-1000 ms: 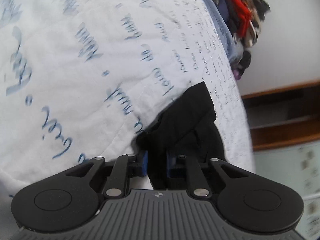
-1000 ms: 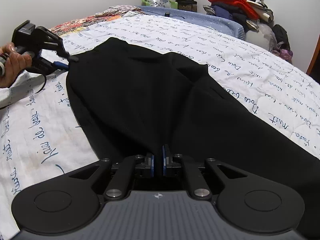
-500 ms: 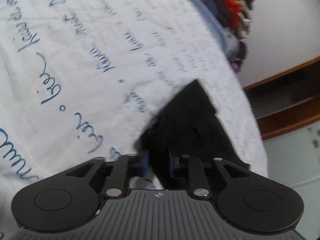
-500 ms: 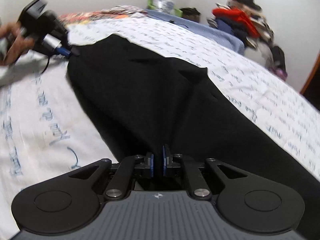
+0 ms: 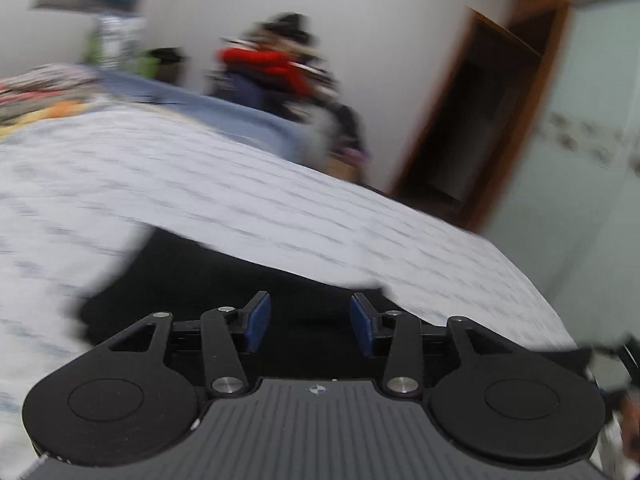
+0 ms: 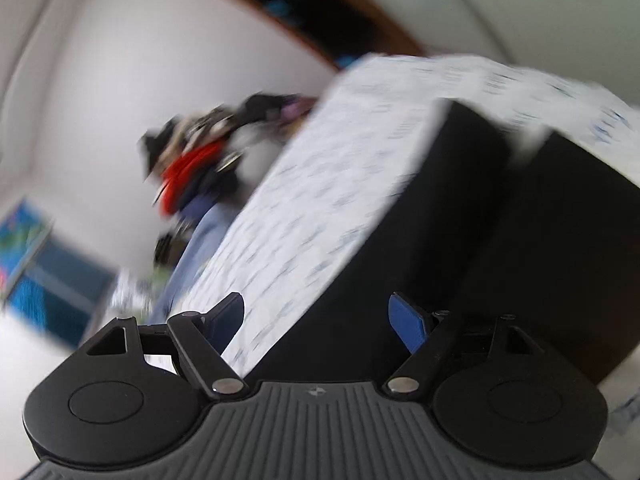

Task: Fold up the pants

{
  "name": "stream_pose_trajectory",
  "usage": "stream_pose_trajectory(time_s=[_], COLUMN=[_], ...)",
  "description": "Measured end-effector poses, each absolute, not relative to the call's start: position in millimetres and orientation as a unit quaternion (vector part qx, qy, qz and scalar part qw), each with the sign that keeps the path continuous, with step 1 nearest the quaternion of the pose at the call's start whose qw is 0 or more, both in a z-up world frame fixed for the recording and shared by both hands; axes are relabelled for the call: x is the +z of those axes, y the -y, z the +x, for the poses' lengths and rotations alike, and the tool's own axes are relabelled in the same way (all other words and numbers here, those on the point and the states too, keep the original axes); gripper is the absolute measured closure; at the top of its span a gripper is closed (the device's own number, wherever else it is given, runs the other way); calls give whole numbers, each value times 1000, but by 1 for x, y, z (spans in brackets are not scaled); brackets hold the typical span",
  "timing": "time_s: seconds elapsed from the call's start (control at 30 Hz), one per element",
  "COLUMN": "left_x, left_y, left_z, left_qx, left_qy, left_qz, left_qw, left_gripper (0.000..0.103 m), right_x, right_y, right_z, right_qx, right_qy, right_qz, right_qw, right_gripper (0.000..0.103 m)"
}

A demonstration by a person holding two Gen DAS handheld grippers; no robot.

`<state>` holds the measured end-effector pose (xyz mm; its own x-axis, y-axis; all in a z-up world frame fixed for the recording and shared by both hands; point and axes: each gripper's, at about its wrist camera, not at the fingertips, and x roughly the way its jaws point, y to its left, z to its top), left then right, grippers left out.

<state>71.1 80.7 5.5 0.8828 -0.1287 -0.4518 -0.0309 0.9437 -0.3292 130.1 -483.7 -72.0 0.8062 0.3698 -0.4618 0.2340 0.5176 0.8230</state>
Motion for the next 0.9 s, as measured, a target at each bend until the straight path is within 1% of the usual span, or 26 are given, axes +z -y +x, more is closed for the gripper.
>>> stream_pose_trajectory(time_s=[0.07, 0.17, 0.23, 0.33, 0.37, 0.4, 0.43, 0.47, 0.5, 0.53, 0.63, 0.7, 0.73, 0.77, 0.8, 0.83, 0.9], left_x=[-8, -29, -44, -57, -59, -60, -59, -60, -59, -59, -54, -48, -46, -44, -43, -41, -41], left_y=[-42, 1, 15, 26, 28, 29, 30, 29, 29, 28, 33, 41, 46, 53, 61, 70, 92], left_z=[87, 102, 110, 109, 108, 107, 101, 98, 94, 93, 91, 88, 87, 86, 86, 87, 90], left_qx=[-72, -107, -117, -126, -126, -125, -125, -126, -127, -130, -143, -152, -156, -162, -168, -174, -191], left_qy=[-257, -270, -280, -286, -287, -289, -289, -290, -290, -290, -285, -266, -256, -247, -238, -231, -215], left_qz=[-142, -110, -95, -73, -65, -62, -62, -63, -64, -63, -54, -34, -20, -2, 19, 42, 92], left_qw=[953, 951, 948, 947, 947, 947, 947, 947, 946, 946, 946, 951, 954, 955, 956, 956, 953], left_gripper=[54, 52, 44, 40, 40, 38, 35, 34, 31, 31, 31, 31, 31, 31, 31, 31, 31], right_x=[-86, -98, -95, -90, -92, -92, -95, -99, -106, -112, -115, -112, -111, -110, -108, -105, -98], right_y=[490, 490, 478, 473, 476, 484, 490, 495, 498, 497, 483, 478, 478, 478, 477, 478, 479], right_z=[136, 139, 142, 139, 138, 137, 136, 136, 136, 138, 154, 160, 162, 166, 168, 168, 167], right_qx=[13, 7, 6, 11, 7, 2, -6, -10, -1, 16, 48, 45, 44, 46, 43, 41, 53], right_qy=[-332, -338, -336, -314, -296, -282, -270, -260, -250, -243, -279, -278, -269, -265, -264, -260, -246], right_qz=[502, 510, 500, 497, 507, 518, 528, 544, 563, 577, 566, 562, 565, 566, 562, 558, 560], right_qw=[798, 791, 798, 809, 809, 808, 805, 798, 788, 780, 774, 778, 779, 780, 783, 787, 789], right_gripper=[23, 24, 24, 24, 30, 38, 56, 60, 60, 61, 60, 60, 64, 79, 88, 94, 95])
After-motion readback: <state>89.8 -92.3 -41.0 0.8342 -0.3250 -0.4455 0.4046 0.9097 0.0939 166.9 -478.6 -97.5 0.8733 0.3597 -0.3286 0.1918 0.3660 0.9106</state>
